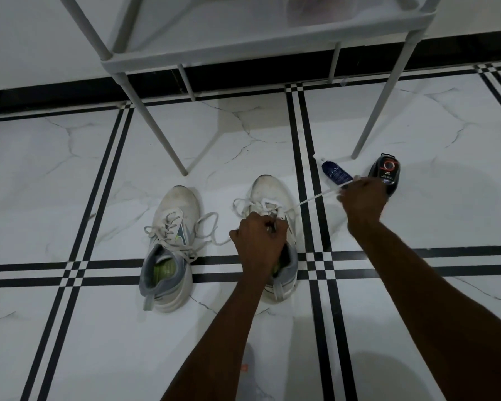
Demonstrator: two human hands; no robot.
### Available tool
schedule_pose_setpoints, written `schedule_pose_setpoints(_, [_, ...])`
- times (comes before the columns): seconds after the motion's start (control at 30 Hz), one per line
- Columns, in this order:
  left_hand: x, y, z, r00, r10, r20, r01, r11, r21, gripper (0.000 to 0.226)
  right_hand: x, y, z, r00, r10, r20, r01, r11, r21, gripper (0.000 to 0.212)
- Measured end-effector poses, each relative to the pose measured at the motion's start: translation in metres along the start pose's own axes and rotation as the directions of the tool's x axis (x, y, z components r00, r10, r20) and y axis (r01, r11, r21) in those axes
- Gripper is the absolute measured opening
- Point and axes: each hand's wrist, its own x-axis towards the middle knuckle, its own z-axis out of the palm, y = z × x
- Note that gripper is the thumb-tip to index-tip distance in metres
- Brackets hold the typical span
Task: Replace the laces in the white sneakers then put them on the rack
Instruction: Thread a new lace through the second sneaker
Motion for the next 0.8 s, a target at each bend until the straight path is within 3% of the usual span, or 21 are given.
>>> schedule_pose_setpoints(0.03, [-0.001,0.001,-0.001,1.0,0.013,-0.004,-0.013,1.0,-0.003,0.033,0.005,0.001,-0.003,0.988,-0.08,-0.135,0.084,0.996,0.021,0.016])
schedule_pose_setpoints(0.07, [-0.002,0.001,-0.001,1.0,0.028,-0.008,-0.028,1.0,-0.006,0.032,0.006,0.003,-0.002,0.968,-0.182,-0.17,0.186,0.983,0.006,0.016])
schedule_pose_setpoints(0.1, [-0.003,0.002,-0.002,0.999,0.042,-0.012,-0.042,0.999,-0.019,0.03,0.003,0.005,0.003,0.952,-0.292,-0.096,0.29,0.956,-0.04,0.019])
schedule_pose_setpoints(0.13, [-0.003,0.002,-0.003,0.999,0.047,-0.01,-0.047,0.998,-0.042,0.029,-0.004,0.011,0.011,0.921,-0.382,0.075,0.388,0.917,-0.095,0.028])
schedule_pose_setpoints(0.2, [-0.002,0.003,-0.003,0.999,0.041,0.0,-0.041,0.995,-0.086,0.026,-0.018,0.025,0.028,0.761,-0.485,0.431,0.598,0.783,-0.175,0.038])
schedule_pose_setpoints(0.23, [-0.002,0.004,-0.003,0.999,0.041,0.003,-0.04,0.994,-0.101,0.026,-0.025,0.033,0.036,0.675,-0.512,0.531,0.686,0.701,-0.196,0.031])
schedule_pose_setpoints(0.27, [-0.002,0.004,-0.002,0.999,0.04,0.005,-0.039,0.993,-0.109,0.025,-0.032,0.037,0.04,0.635,-0.508,0.582,0.724,0.655,-0.217,0.019])
schedule_pose_setpoints(0.33, [-0.003,0.003,-0.001,0.999,0.038,0.004,-0.037,0.993,-0.109,0.024,-0.037,0.039,0.04,0.67,-0.464,0.58,0.702,0.65,-0.291,0.013])
schedule_pose_setpoints(0.4, [-0.004,0.002,-0.002,0.999,0.042,-0.002,-0.042,0.994,-0.098,0.025,-0.034,0.031,0.033,0.779,-0.491,0.39,0.62,0.7,-0.356,0.016])
schedule_pose_setpoints(0.47, [-0.003,0.001,-0.003,1.0,0.03,0.002,-0.03,0.996,-0.09,0.025,-0.014,0.011,0.011,0.864,-0.498,-0.071,0.458,0.837,-0.3,0.016])
schedule_pose_setpoints(0.53, [-0.003,0.001,-0.004,1.0,0.016,0.005,-0.015,0.996,-0.087,0.024,0.005,-0.011,-0.015,0.824,-0.424,-0.375,0.345,0.902,-0.261,0.018])
schedule_pose_setpoints(0.57, [-0.003,0.001,-0.004,1.0,0.018,0.003,-0.017,0.996,-0.089,0.023,0.013,-0.012,-0.017,0.813,-0.422,-0.401,0.323,0.9,-0.293,0.019])
schedule_pose_setpoints(0.6, [-0.003,0.002,-0.005,1.0,0.022,0.002,-0.021,0.995,-0.093,0.023,0.015,-0.011,-0.015,0.819,-0.468,-0.332,0.357,0.869,-0.343,0.022])
schedule_pose_setpoints(0.67, [-0.002,0.002,-0.004,1.0,0.025,0.01,-0.023,0.994,-0.108,0.024,0.01,0.004,0.004,0.813,-0.582,0.017,0.54,0.742,-0.397,0.034])
schedule_pose_setpoints(0.73, [-0.002,0.002,-0.003,0.999,0.028,0.026,-0.025,0.992,-0.123,0.029,-0.005,0.027,0.03,0.7,-0.564,0.438,0.713,0.577,-0.398,0.031])
schedule_pose_setpoints(0.8, [-0.001,0.003,-0.003,0.999,0.032,0.039,-0.028,0.992,-0.119,0.036,-0.024,0.041,0.044,0.629,-0.472,0.618,0.763,0.528,-0.373,0.015])
